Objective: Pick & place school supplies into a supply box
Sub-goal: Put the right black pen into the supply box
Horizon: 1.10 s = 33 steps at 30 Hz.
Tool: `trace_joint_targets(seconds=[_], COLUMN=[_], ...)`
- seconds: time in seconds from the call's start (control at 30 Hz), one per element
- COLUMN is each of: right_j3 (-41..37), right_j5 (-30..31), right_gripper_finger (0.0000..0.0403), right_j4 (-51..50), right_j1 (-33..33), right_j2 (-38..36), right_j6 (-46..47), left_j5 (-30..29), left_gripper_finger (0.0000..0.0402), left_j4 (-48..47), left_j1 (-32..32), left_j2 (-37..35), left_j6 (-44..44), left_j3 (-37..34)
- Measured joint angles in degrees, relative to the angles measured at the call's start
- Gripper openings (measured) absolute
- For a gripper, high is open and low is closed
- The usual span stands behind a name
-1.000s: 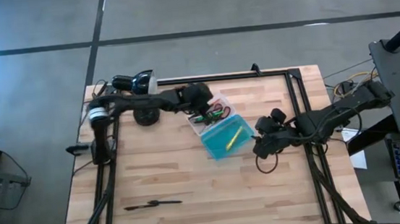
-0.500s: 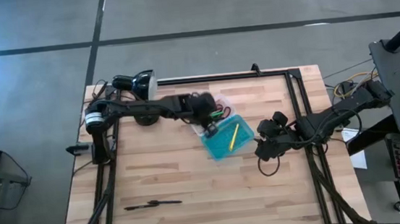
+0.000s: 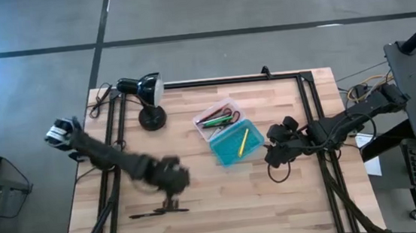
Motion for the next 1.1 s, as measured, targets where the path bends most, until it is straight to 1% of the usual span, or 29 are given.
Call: trace_joint_targets(seconds=[0.1,0.2,0.27,0.4,0.53,0.6,0.73,0.8,0.9,1.03,1.1], right_j3=[0.0,0.0,0.0,0.0,0.0,0.0,0.0,0.0,0.0,0.0,0.0], right_j5=[0.0,-0.3,-0.5,-1.8,-2.0,-2.0,-2.0,-2.1,-2.1,-2.1,-2.1], right_gripper_finger=[0.0224,0.0224,0.0224,0.0224,0.0224,0.0224,0.0224,0.0224,0.0224,0.0224,0.0224], right_j4=[0.9,1.6,2.0,2.1,2.1,2.2,2.1,1.6,1.3,1.3,1.3], right_j1=[-0.4,-1.1,-1.5,-2.2,-2.4,-2.4,-2.5,-2.5,-2.5,-2.4,-2.4], right_j2=[0.0,0.0,0.0,0.0,0.0,0.0,0.0,0.0,0.0,0.0,0.0], right_j6=[-0.7,-0.7,-0.7,-0.7,0.6,0.6,0.6,0.6,0.7,0.8,0.8], left_j5=[0.0,-0.4,-0.5,-1.2,-6.6,-7.4,-3.7,-3.1,-3.5,-4.0,-3.9], left_gripper_finger=[0.0077,0.0118,0.0136,0.0150,0.0151,0.0150,0.0141,0.0128,0.0092,0.0021,0.0014], left_j4=[4.9,9.1,9.8,9.7,9.7,9.8,11.3,11.1,10.9,10.5,10.5], left_j1=[-6.3,-10.6,-12.5,-14.0,-14.4,-14.2,-13.8,-13.8,-13.8,-11.4,-9.7], left_j2=[1.3,4.2,6.6,10.4,11.8,12.6,14.3,15.5,16.7,18.4,18.7], left_j6=[-7.0,-8.7,-8.9,-10.9,-14.0,-15.3,-14.7,-13.3,-11.5,-8.4,-6.3], left_j3=[-3.2,-4.5,-4.4,-4.2,-5.5,-6.6,-7.8,-7.9,-7.9,-7.9,-7.9])
